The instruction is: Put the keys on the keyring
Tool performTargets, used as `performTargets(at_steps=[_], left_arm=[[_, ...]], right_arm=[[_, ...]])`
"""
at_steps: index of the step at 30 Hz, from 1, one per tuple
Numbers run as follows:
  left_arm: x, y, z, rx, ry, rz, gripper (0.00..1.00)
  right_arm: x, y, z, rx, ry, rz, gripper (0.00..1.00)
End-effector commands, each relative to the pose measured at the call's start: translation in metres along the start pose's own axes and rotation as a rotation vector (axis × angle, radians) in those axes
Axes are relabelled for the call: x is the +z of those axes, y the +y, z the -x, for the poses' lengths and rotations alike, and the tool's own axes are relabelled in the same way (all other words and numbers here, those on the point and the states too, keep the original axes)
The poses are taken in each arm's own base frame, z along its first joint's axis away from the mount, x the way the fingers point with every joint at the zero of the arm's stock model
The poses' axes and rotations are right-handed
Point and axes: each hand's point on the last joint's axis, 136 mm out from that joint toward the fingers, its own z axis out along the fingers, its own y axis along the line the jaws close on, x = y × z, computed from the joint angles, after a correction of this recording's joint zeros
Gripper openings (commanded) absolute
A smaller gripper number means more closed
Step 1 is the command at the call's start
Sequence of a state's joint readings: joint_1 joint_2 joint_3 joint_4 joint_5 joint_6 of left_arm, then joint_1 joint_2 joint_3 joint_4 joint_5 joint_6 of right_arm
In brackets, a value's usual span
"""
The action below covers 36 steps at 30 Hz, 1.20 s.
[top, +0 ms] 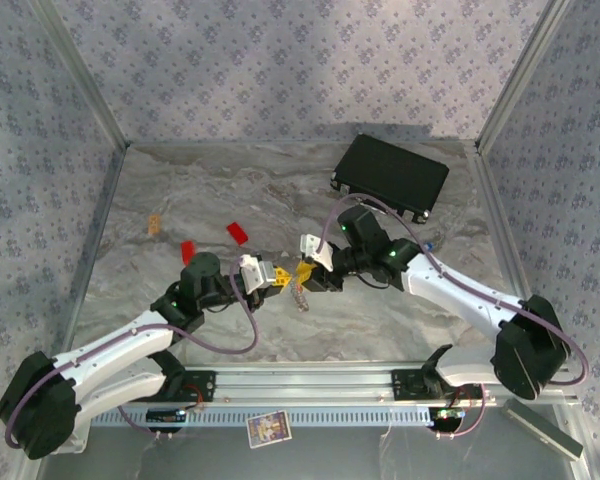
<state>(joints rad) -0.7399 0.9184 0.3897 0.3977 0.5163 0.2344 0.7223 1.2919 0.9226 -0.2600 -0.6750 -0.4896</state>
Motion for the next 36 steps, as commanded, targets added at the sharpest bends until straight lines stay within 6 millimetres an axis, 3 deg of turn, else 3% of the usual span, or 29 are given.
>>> performTargets(at_steps=[1,6,13,17,20,29,32,36], left_arm=[[-0.001,-0.004,0.018,0.026,-0.068,-0.027,0.00],[-0.002,-0.005,0.019,0.027,-0.072,-0.031,0.00],[-0.002,-0.001,0.016,0.020,-0.061,-0.008,0.00],[-0.003,0.006,0.010,0.008,-0.022,0.038,0.20],[-0.005,0.009,0.004,0.008,0.041,0.050,0.22],[-0.006,0.009,-0.002,0.007,0.118,0.043,0.22],[-0.006,0.008,-0.002,0.011,0.119,0.037,0.17],[-0.008,0.007,-0.001,0.027,0.115,0.035,0.02]], right_arm=[[-0.001,0.006,0.007,-0.021,-0.030,0.020,0.26],[0.004,0.006,0.011,-0.027,-0.041,0.025,0.21],[0.010,0.007,0.016,-0.023,-0.068,0.040,0.05],[0.011,0.006,0.014,-0.032,-0.035,0.029,0.00],[0.008,0.006,0.011,-0.056,0.017,0.016,0.00],[0.012,0.008,0.007,-0.173,0.201,-0.018,0.00],[0.015,0.009,0.012,-0.197,0.211,-0.025,0.00],[0.014,0.013,0.020,-0.213,0.185,-0.018,0.00]])
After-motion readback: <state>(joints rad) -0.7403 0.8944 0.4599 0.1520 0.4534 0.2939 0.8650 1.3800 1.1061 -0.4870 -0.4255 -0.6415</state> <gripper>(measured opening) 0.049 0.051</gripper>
